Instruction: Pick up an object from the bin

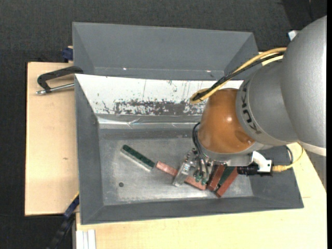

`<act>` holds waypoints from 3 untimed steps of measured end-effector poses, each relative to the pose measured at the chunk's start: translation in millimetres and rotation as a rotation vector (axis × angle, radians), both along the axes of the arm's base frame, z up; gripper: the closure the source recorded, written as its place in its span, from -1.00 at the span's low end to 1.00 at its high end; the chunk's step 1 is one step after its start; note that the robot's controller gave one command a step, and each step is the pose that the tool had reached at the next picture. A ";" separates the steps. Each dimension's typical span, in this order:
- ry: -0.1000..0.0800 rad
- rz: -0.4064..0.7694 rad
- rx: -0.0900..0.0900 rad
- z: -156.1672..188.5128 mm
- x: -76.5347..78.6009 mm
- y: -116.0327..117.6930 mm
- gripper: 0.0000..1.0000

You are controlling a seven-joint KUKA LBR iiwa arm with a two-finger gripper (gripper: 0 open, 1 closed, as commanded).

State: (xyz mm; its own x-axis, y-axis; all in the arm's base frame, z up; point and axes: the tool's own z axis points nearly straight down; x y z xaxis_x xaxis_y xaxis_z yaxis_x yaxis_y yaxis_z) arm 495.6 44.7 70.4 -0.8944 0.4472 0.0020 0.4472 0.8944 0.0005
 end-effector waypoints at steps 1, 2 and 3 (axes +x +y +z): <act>0.003 0.000 -0.001 4.4 -1.3 -0.2 1.00; 0.007 0.000 -0.001 25.7 -2.9 -0.4 1.00; 0.002 0.001 -0.001 51.0 -1.7 -0.3 1.00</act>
Offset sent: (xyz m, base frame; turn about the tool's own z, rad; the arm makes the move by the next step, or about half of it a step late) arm 0.0000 -0.0002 0.0074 0.0000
